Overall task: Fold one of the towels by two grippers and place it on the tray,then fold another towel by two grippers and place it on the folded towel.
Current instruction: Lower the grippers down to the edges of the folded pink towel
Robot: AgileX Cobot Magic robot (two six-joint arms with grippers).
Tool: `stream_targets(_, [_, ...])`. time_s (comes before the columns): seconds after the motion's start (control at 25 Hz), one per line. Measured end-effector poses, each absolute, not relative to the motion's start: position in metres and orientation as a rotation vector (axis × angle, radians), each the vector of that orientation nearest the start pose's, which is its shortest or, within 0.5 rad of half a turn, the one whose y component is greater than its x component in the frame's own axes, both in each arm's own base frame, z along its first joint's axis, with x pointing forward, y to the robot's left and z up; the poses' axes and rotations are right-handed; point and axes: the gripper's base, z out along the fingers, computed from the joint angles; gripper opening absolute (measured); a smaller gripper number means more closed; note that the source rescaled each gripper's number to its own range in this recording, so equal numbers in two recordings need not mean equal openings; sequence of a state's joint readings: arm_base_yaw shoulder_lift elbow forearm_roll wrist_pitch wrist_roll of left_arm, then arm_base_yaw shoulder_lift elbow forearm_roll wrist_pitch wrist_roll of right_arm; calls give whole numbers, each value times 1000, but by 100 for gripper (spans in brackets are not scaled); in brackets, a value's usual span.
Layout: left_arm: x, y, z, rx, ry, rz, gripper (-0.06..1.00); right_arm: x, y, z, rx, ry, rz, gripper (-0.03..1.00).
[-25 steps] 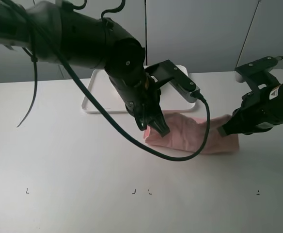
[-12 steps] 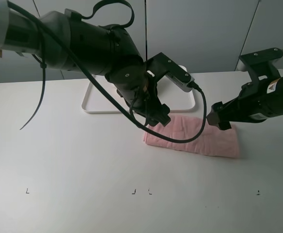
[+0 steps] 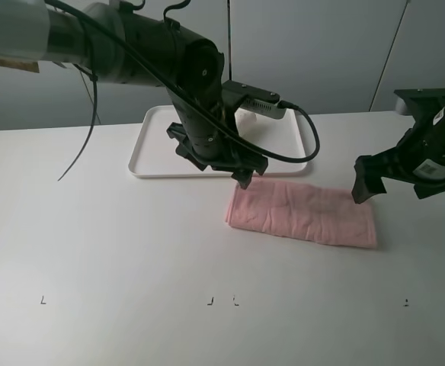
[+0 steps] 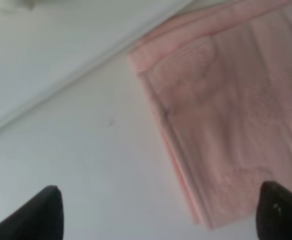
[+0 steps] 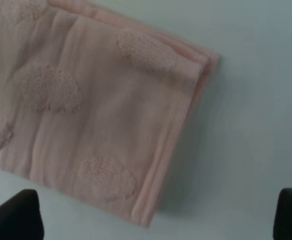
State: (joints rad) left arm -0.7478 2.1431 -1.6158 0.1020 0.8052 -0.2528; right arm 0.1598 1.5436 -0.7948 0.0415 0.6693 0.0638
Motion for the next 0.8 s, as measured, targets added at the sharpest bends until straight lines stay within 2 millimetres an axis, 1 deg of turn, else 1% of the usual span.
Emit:
stream_targets(0.12, [345, -300, 155, 755, 2772, -101, 99, 267, 48, 183, -56, 2958, 125, 100])
stream_targets(0.28, [351, -305, 139, 754, 2841, -74, 99, 276, 52, 180, -28, 2991, 156, 100])
stream_targets(0.4, [356, -308, 132, 705, 2877, -61, 99, 280, 52, 175, -42, 3012, 152, 100])
stream_targets(0.48, [359, -309, 131, 669, 2884, -65, 99, 281, 53, 172, -63, 3023, 149, 100])
stream_targets(0.6, [360, -310, 127, 607, 2903, -68, 99, 284, 53, 167, -81, 3039, 145, 100])
stream_targets(0.8, [358, -309, 102, 574, 2983, -22, 99, 293, 50, 159, -78, 3061, 141, 100])
